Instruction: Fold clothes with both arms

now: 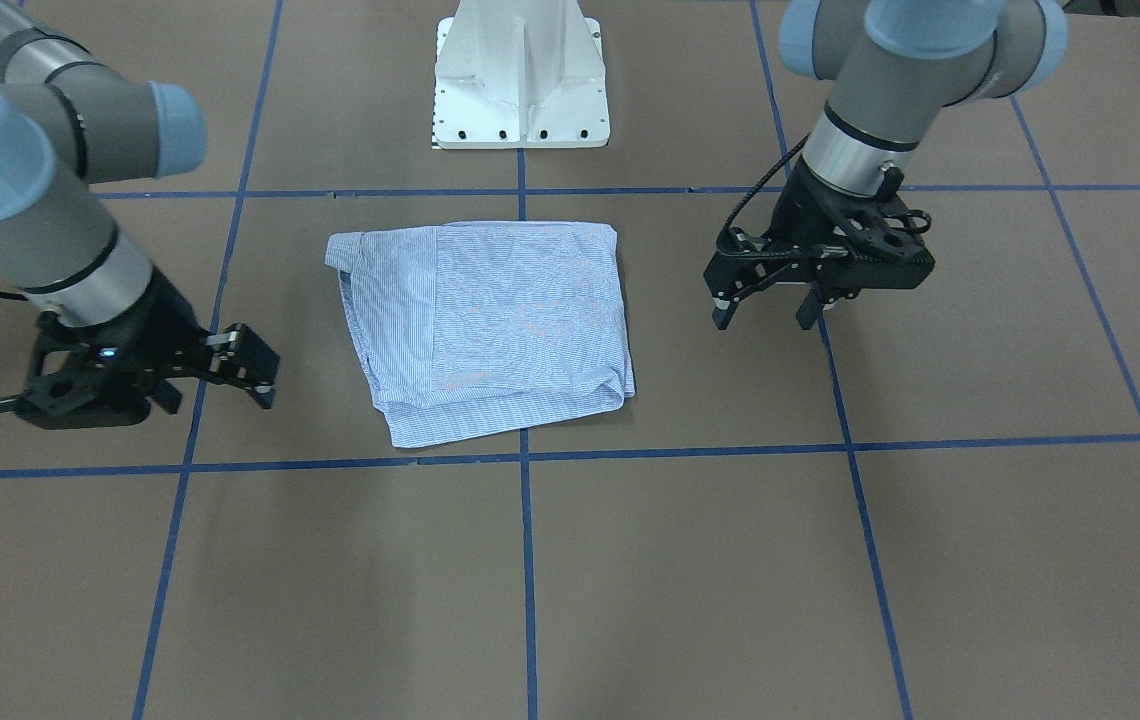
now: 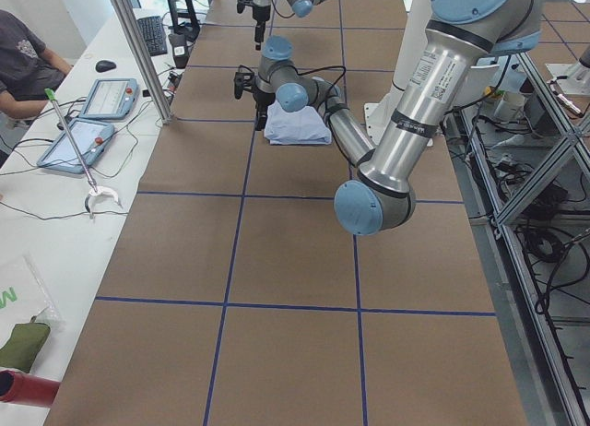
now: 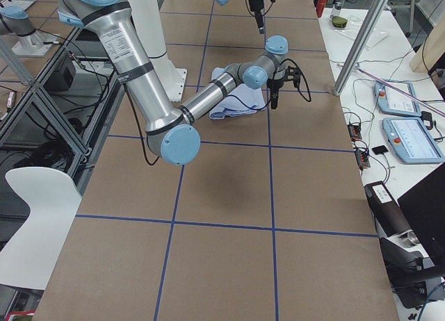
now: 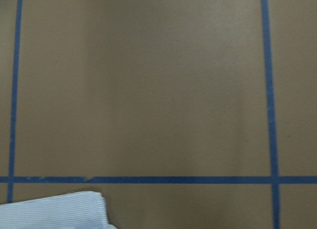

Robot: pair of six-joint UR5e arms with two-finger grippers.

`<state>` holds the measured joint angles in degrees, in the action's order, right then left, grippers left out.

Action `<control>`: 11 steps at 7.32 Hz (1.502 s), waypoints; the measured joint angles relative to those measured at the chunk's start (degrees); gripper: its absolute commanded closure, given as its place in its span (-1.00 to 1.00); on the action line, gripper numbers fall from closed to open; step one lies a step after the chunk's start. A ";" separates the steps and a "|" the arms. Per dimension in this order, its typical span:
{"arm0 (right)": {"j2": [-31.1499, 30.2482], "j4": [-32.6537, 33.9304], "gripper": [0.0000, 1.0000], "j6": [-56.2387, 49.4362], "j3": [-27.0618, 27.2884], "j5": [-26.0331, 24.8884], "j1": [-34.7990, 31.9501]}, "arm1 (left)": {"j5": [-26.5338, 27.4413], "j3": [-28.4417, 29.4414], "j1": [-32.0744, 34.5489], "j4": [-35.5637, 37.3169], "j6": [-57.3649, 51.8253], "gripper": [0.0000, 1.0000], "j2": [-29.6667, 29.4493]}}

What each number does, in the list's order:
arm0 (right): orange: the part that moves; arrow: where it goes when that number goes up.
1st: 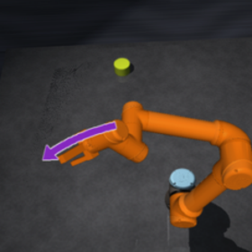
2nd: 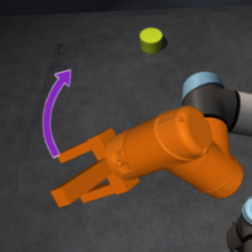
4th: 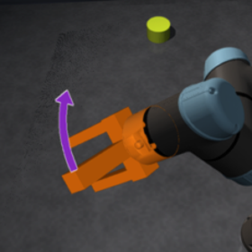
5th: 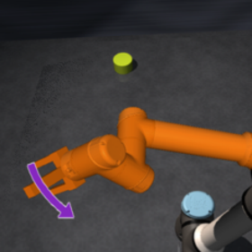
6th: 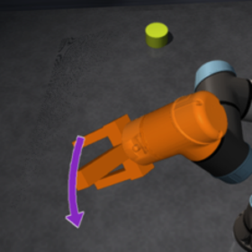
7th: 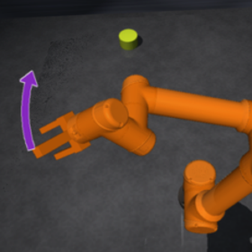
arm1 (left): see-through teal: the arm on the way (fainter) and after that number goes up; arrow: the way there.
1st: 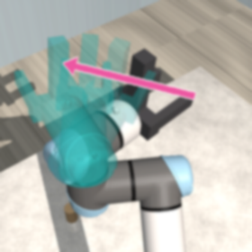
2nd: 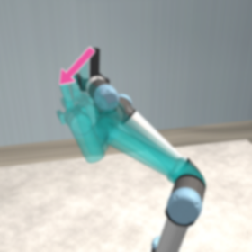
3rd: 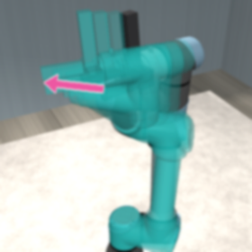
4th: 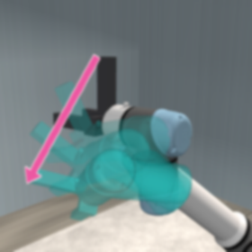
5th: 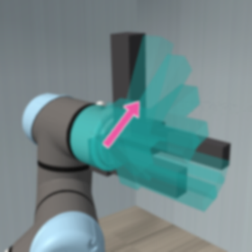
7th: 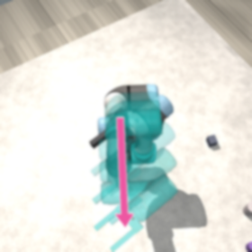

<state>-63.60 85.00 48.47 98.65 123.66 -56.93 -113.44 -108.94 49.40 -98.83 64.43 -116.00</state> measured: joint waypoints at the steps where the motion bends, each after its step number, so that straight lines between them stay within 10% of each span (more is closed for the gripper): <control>1: -2.93 4.09 -1.00 -9.94 2.21 0.15 -3.36 | -2.95 -0.40 3.87 0.54 -6.67 -0.99 2.20; 7: -18.88 12.64 -1.00 -50.18 0.53 8.22 -24.96 | -10.68 -0.47 32.53 0.34 -62.56 -0.99 25.44; 11: -21.98 12.10 -1.00 -57.28 -6.76 12.59 -33.80 | -12.72 4.89 38.65 -6.20 -68.20 -0.99 29.26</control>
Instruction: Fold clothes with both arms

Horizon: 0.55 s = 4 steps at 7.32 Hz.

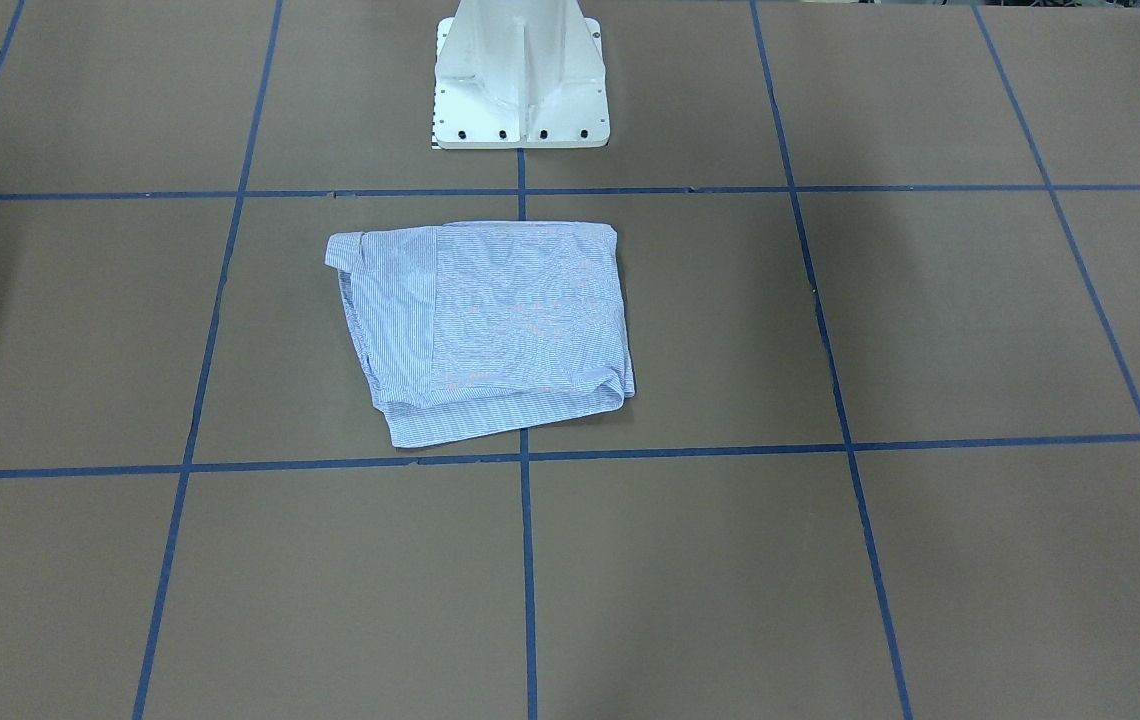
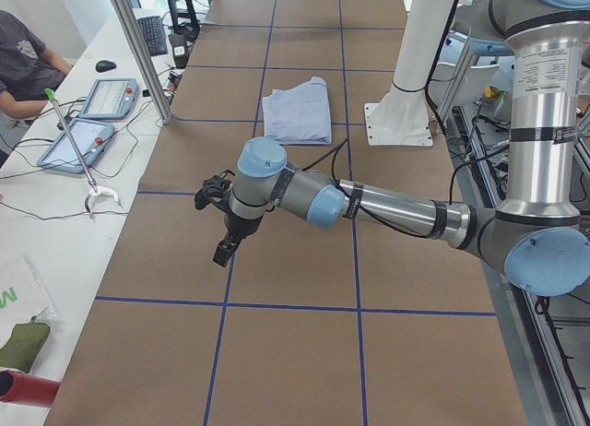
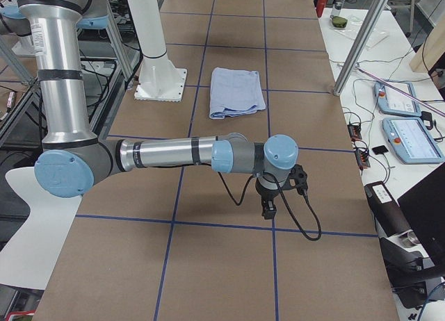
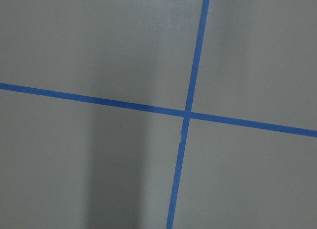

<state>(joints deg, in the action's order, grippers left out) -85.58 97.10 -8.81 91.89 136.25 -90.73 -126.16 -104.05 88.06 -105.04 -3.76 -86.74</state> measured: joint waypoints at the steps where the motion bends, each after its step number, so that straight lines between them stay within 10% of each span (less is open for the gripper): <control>1: -1.00 -0.01 -1.00 0.00 -0.04 -0.21 -0.38 | -0.05 2.24 0.10 -1.08 -0.16 -0.99 0.79; 4: -3.98 0.04 -1.00 -0.64 0.47 -0.83 -0.70 | -0.25 8.08 -0.03 -0.48 -0.34 -0.99 1.23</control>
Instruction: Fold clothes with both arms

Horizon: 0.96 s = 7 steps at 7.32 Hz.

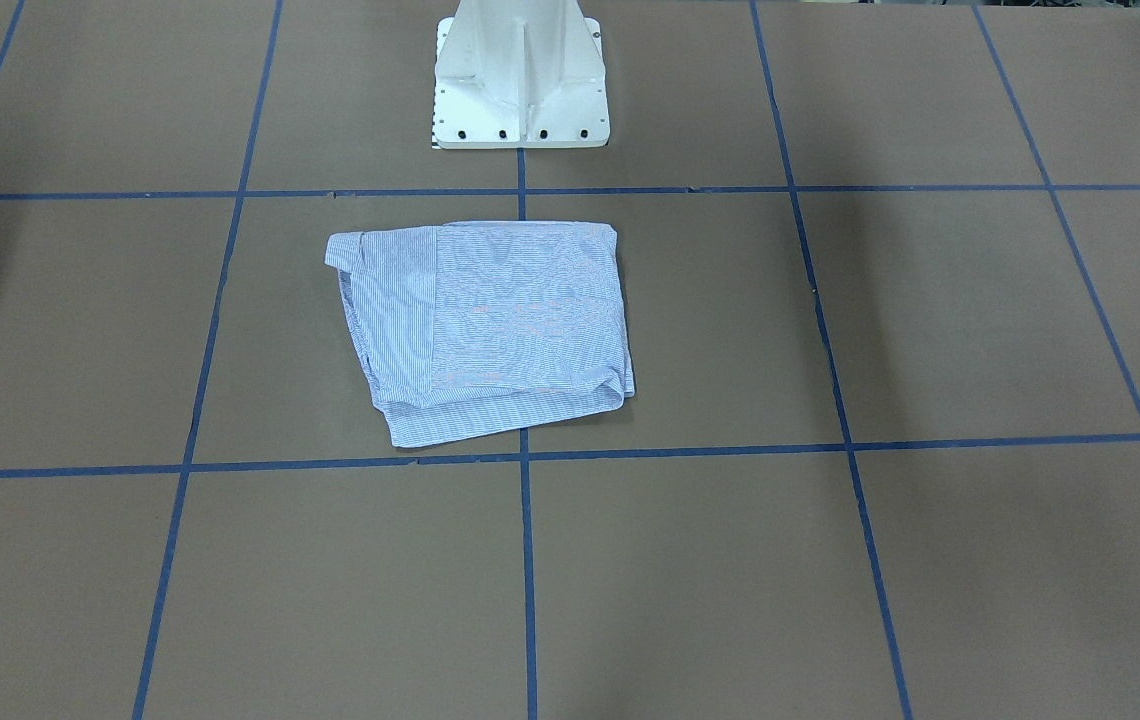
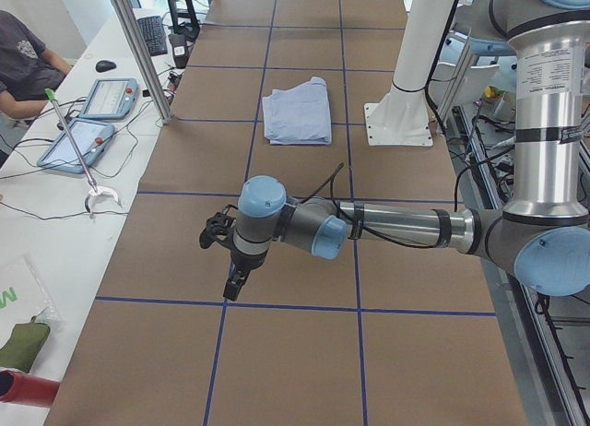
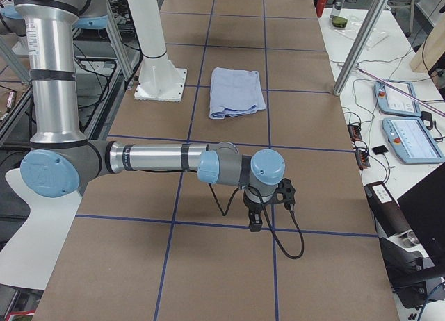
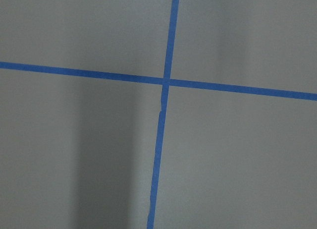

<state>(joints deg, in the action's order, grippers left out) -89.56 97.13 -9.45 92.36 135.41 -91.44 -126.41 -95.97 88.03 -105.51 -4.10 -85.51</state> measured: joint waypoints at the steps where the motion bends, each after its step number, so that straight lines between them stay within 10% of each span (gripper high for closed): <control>1: -0.35 0.18 -1.00 0.00 0.02 -0.03 -0.03 | -0.19 -0.21 -0.06 2.52 0.03 -0.99 -0.23; 7: -1.51 1.79 -1.00 0.55 -0.68 0.75 -0.09 | -7.39 -0.97 -0.04 11.53 0.10 -0.99 0.20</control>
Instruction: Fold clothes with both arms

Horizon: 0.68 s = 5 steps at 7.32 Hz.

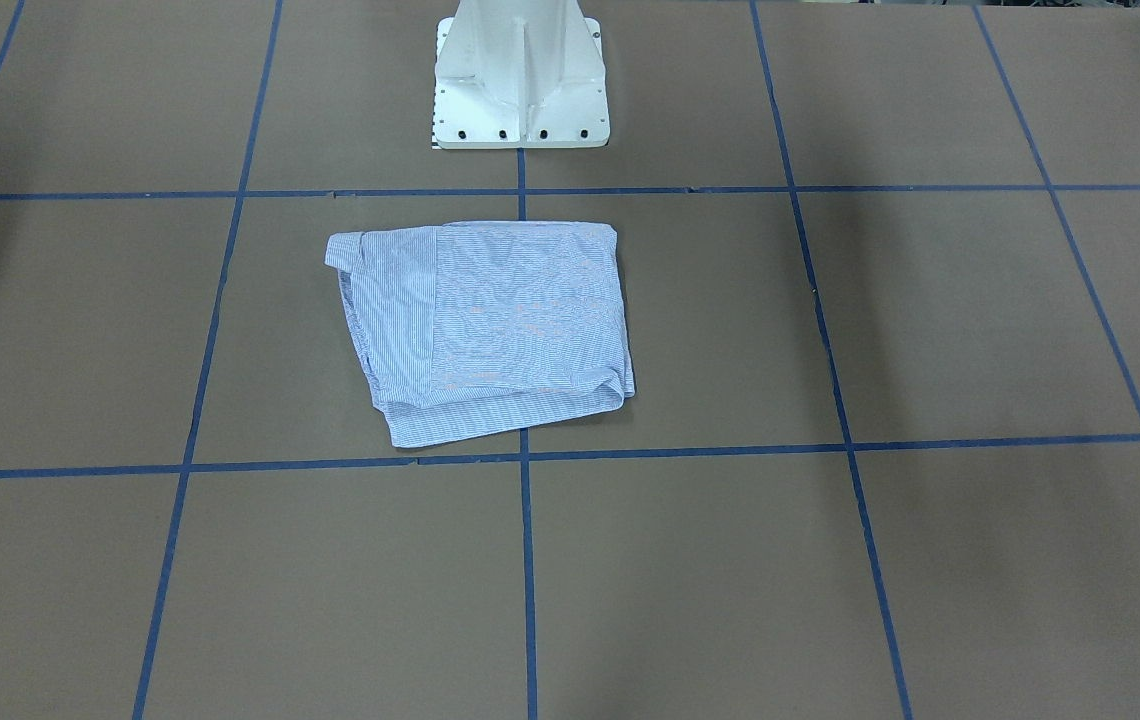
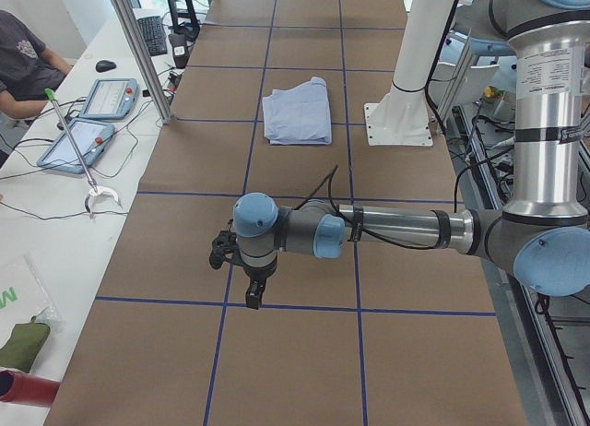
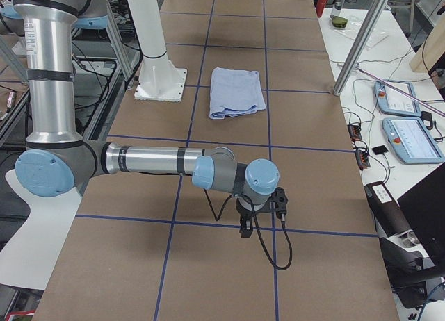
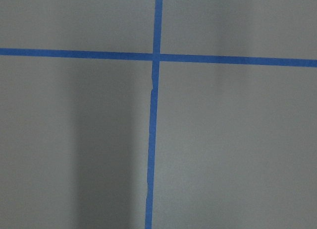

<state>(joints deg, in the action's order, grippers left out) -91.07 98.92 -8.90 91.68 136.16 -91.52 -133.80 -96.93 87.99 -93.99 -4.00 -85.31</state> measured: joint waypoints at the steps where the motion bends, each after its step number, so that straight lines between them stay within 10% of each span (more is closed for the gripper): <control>1: -0.68 -0.16 -1.00 0.09 0.09 -0.03 -0.05 | -0.13 0.04 -0.01 0.02 0.05 -0.99 0.03; 5: -6.29 -0.64 -1.00 0.84 4.71 -0.60 -0.28 | -0.15 -0.22 -0.01 -0.10 0.28 -0.99 0.08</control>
<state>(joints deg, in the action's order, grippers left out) -97.37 98.28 -8.06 96.39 135.56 -91.80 -133.94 -97.15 87.98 -94.09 -3.72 -85.23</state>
